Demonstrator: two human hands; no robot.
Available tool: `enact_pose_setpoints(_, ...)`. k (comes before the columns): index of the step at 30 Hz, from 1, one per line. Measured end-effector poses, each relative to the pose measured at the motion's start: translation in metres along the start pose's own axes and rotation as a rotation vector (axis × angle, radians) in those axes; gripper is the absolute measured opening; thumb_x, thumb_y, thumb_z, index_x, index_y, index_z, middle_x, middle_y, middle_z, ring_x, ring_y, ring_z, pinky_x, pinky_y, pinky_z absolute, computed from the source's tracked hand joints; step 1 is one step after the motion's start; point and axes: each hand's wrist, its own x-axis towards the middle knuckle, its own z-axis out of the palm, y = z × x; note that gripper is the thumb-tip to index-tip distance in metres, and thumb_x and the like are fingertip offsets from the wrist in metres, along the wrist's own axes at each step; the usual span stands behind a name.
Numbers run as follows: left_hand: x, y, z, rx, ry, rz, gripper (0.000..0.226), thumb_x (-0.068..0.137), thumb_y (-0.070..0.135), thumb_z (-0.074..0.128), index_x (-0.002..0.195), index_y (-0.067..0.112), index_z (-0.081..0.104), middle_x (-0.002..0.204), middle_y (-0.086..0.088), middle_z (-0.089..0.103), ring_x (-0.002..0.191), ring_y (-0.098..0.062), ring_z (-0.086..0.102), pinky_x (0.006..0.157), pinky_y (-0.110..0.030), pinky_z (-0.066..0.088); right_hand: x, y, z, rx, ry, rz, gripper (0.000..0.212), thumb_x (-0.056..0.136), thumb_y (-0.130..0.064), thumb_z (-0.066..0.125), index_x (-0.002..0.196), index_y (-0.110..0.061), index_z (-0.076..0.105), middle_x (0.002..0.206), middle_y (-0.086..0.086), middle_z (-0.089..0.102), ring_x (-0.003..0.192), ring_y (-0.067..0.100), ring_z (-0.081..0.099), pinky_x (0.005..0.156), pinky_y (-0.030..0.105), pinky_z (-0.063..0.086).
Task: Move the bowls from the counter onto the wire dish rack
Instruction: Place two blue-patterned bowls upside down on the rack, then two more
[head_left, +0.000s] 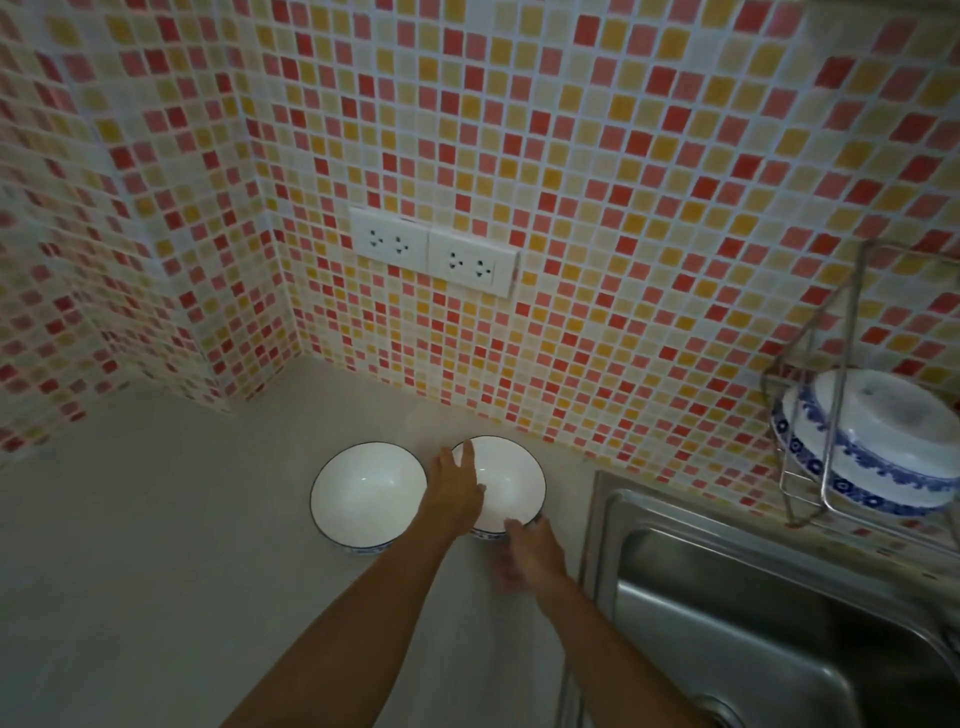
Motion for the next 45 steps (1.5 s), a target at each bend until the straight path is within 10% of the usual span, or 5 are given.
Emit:
enact_pose_setpoints(13,-0.05,0.011,-0.004,-0.588,0.218,-0.014,0.035,0.096,0.032,0.044,0.123,0.013,0.056,0.12,-0.014,0.06,0.109,-0.029,0.056,0.091,-0.037,0.045,-0.041,0.036,-0.048,0.308,0.033,0.011,0.036,0.085,-0.013,0.048,0.119,-0.016,0.055,0.108,0.018,0.067,0.084,0.035,0.07,0.067,0.042,0.061)
enact_pose_setpoints(20,-0.135,0.071,-0.016,-1.368,-0.193,-0.1,0.05,0.085,0.062,0.044,0.122,0.03,0.052,0.12,-0.004,0.062,0.108,-0.03,0.06,0.091,-0.052,0.051,-0.112,0.056,-0.12,0.332,-0.013,-0.179,0.033,0.092,-0.008,0.047,0.124,-0.017,0.052,0.112,0.01,0.064,0.09,0.028,0.07,0.069,0.036,0.061)
enact_pose_setpoints(31,-0.228,0.177,-0.015,-1.512,-0.082,0.261,0.038,0.09,0.053,0.042,0.123,0.036,0.052,0.114,0.002,0.069,0.099,-0.027,0.068,0.076,-0.044,0.058,-0.195,0.074,-0.256,0.163,0.284,-0.655,0.022,0.098,-0.044,0.043,0.109,-0.04,0.062,0.106,-0.021,0.065,0.101,-0.002,0.06,0.086,0.021,0.049)
enact_pose_setpoints(38,-0.255,0.26,-0.022,-1.464,-0.042,0.29,0.028,0.095,0.049,0.036,0.109,0.038,0.058,0.108,0.001,0.069,0.093,-0.025,0.068,0.072,-0.037,0.059,-0.185,0.083,-0.387,-0.259,0.801,-0.819,0.046,0.099,-0.03,0.046,0.139,-0.009,0.047,0.144,0.01,0.049,0.136,0.025,0.041,0.114,0.04,0.03)
enact_pose_setpoints(45,-0.256,0.332,-0.025,-1.38,-0.04,0.373,0.041,0.084,0.059,0.044,0.115,0.034,0.055,0.111,-0.003,0.065,0.095,-0.025,0.064,0.069,-0.041,0.059,-0.135,0.103,-0.466,-0.657,0.865,-0.726,0.054,0.103,-0.035,0.029,0.15,-0.008,0.027,0.156,0.01,0.029,0.147,0.023,0.021,0.118,0.032,0.005)
